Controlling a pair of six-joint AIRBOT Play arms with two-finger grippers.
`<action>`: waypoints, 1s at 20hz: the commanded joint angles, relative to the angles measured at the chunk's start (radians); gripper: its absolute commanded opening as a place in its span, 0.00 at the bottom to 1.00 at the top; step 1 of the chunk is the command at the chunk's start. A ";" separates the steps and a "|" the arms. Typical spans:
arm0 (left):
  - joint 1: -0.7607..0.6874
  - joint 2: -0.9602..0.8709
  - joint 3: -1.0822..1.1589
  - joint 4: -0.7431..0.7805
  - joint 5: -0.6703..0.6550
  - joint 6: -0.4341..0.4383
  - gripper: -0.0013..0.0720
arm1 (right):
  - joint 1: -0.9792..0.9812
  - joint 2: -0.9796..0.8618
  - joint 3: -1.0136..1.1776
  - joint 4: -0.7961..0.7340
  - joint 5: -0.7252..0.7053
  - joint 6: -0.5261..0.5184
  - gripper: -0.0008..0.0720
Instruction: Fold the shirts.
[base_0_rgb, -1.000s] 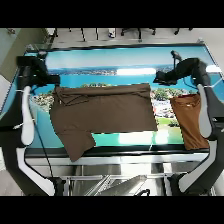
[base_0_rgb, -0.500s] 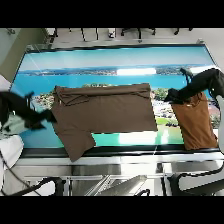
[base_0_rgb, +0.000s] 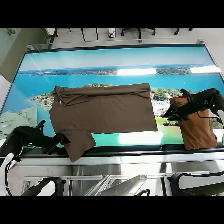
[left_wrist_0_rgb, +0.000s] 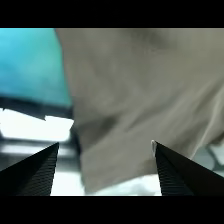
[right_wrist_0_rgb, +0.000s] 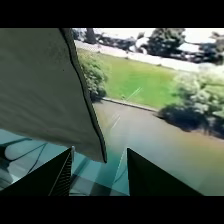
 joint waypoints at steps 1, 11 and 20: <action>0.001 -0.071 -0.027 -0.121 -0.105 0.066 0.91 | 0.014 -0.001 -0.027 0.008 0.014 -0.013 0.55; -0.037 -0.161 0.200 -0.127 -0.004 0.110 0.05 | 0.074 -0.046 -0.064 0.011 0.069 -0.008 0.55; -0.048 -0.010 0.219 -0.116 0.011 0.108 0.05 | 0.215 -0.120 -0.061 0.137 0.099 -0.063 0.03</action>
